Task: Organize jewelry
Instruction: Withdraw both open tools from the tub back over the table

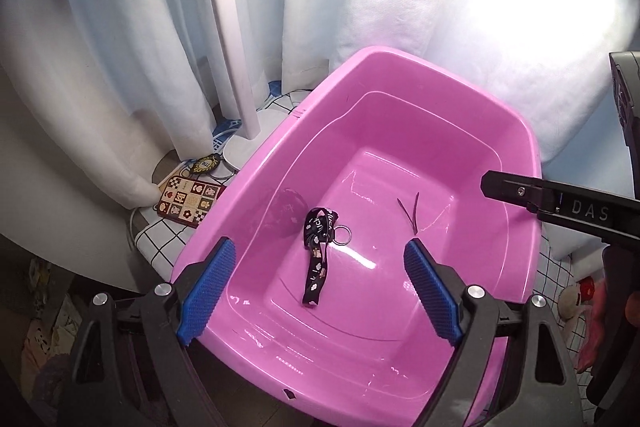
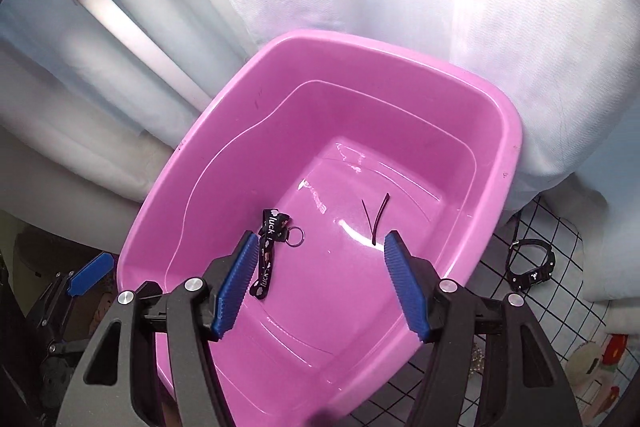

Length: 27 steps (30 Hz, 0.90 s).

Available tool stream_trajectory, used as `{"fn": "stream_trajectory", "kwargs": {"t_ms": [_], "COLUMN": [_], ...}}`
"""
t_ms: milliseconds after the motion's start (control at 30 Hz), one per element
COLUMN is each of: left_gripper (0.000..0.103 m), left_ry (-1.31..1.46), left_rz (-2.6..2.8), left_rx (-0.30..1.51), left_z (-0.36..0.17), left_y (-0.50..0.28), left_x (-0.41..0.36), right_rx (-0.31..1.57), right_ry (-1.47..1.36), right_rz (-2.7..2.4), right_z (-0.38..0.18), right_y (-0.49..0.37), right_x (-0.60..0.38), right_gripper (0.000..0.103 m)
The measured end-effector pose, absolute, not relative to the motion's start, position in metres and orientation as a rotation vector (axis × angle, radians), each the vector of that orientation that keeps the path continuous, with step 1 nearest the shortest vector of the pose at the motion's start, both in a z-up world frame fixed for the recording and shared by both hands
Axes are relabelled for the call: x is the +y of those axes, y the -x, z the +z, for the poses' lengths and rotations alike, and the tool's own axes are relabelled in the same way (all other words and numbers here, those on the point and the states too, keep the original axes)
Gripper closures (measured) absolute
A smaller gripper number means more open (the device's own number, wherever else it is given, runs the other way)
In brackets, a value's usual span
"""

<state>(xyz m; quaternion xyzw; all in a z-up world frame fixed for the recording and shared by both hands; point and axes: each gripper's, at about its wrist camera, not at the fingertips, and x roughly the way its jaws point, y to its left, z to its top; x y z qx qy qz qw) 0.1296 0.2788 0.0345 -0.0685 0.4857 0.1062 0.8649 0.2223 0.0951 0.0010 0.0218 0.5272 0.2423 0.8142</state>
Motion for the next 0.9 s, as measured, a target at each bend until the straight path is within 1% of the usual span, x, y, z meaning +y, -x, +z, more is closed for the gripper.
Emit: {"fn": "stream_trajectory", "kwargs": {"t_ms": [367,800,900], "left_gripper": [0.018,0.017,0.015], "left_ry": [0.104,0.034,0.016], "left_rz": [0.127,-0.045,-0.079], "left_rx": [0.945,0.917,0.911], "left_z": [0.061,0.068,0.067], "left_y": [-0.097,-0.072,-0.066], "left_x": [0.225,0.129,0.109], "right_rx": [1.016,0.994,0.988], "right_ry": [-0.083,-0.129,-0.147], "right_rz": [0.429,0.278,0.249], "right_z": [0.028,0.014,0.011], "right_y": [-0.162,-0.089,-0.073], "right_x": [0.015,-0.083,-0.104], "right_gripper": [0.04,0.04,0.04]}}
